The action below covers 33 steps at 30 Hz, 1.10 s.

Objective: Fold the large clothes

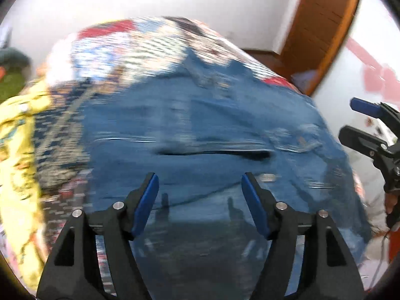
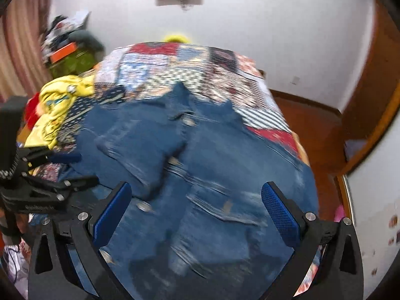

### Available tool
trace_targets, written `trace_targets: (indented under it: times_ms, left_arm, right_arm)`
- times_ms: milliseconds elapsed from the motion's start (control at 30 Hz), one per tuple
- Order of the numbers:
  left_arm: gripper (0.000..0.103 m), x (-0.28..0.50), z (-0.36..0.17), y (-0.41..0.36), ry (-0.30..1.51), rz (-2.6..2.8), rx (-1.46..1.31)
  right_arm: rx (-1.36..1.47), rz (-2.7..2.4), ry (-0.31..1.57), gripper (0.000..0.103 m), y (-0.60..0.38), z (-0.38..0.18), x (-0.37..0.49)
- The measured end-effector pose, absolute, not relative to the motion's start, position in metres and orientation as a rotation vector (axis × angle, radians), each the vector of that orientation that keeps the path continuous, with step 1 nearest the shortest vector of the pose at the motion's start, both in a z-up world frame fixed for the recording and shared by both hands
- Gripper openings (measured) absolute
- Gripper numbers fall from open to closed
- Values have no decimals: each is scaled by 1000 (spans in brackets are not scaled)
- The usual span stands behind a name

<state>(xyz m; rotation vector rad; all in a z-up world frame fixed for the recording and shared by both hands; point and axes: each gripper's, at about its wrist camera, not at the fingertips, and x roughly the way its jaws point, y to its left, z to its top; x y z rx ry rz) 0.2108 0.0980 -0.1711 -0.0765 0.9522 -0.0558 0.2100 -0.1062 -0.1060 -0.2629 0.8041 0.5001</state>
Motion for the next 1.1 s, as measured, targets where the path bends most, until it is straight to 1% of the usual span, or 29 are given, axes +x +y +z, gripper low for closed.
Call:
trace_targets:
  times_ms: [100,233,467,533,600,633,667,733,767,833,900,933,967,1000,1100]
  left_arm:
    - [72,197,-168,136,923,53,-71]
    - [72,183,-176,177,924,146,-118]
    - [72,164,-204,219,959,216,-204]
    - [72,164,-213,226,973,225,-213]
    - [72,167,-221,230,987,225,-229]
    - [72,170,-226,232,995,225,-239]
    - [72,171,-230,233,1001,224,-247]
    - [72,177,-237,232,1013,217,-261]
    - [72,181,-241,230,1019,212,-265]
    - [72,186,-247,226,1027,204,-265]
    - [72,191,-252,221,1045,203,-263]
    - [72,192,-252,220,1048,200,-265]
    - [72,192,-251,217,1048,194,-266]
    - [72,193,-250,216,1045,191,-266]
    - [72,193,-237,210,1021,182,-250]
  right_arm:
    - [-307,568,817,103,-70,-113,214]
    - [-374,660,856,103,-20,-131,218]
    - [-482,697,903,101,38,-164,238]
    - [-506,687,921,98,48,-174,248]
    - [-528,685,945,85,56,-183,253]
    - [-537,685,960,82,58,-187,256]
    - [-541,688,973,76,61,-190,257]
    - [-539,702,988,75,63,-196,259]
    - [-539,709,988,72,64,-198,259]
    - [-543,728,984,65,67,-200,255]
    - [-551,762,986,48,71,-202,254]
    - [-549,776,983,44,72,-201,254]
    - [-543,781,971,34,72,-198,253]
    - [-540,781,962,22,72,-196,252]
    - [-498,785,941,14,64,-185,254]
